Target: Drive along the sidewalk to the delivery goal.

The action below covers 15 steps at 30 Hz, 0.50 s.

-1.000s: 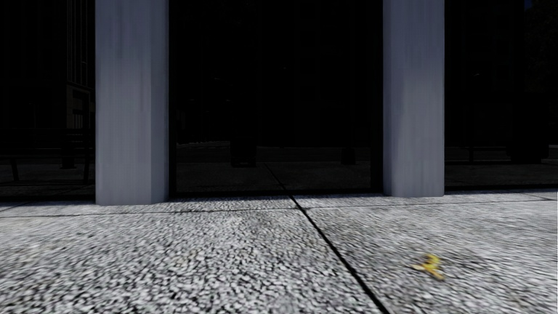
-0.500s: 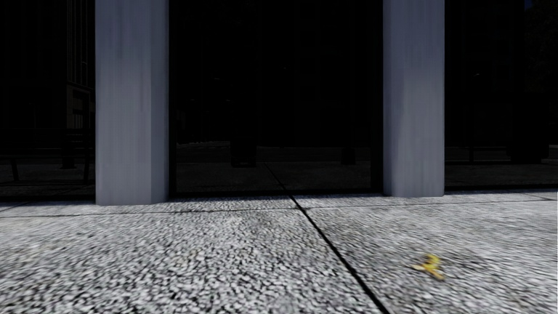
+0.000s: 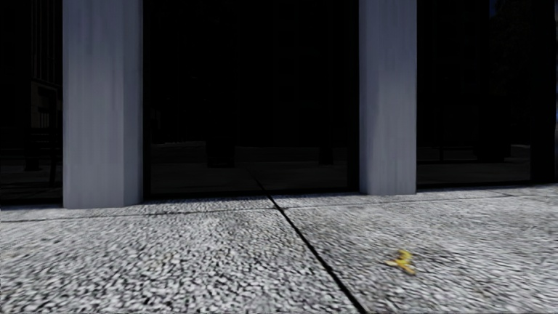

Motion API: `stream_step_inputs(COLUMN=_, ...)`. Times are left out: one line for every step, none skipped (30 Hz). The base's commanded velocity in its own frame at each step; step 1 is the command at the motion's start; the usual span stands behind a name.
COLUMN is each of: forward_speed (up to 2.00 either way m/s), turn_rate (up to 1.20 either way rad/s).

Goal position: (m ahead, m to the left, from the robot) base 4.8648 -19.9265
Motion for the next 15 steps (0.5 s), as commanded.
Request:
stream_step_inputs(forward_speed=0.0, turn_rate=-1.2)
stream_step_inputs(forward_speed=0.0, turn_rate=-1.2)
stream_step_inputs(forward_speed=0.0, turn_rate=-1.2)
stream_step_inputs(forward_speed=0.0, turn_rate=-1.2)
stream_step_inputs(forward_speed=0.0, turn_rate=-1.2)
stream_step_inputs(forward_speed=0.0, turn_rate=-1.2)
stream_step_inputs(forward_speed=0.0, turn_rate=-1.2)
stream_step_inputs(forward_speed=0.0, turn_rate=-1.2)
stream_step_inputs(forward_speed=0.0, turn_rate=-1.2)
stream_step_inputs(forward_speed=0.0, turn_rate=-1.2)
stream_step_inputs(forward_speed=0.0, turn_rate=-1.2)
stream_step_inputs(forward_speed=0.0, turn_rate=-1.2)
stream_step_inputs(forward_speed=0.0, turn_rate=-1.2)
stream_step_inputs(forward_speed=0.0, turn_rate=-1.2)
stream_step_inputs(forward_speed=0.0, turn_rate=-1.2)
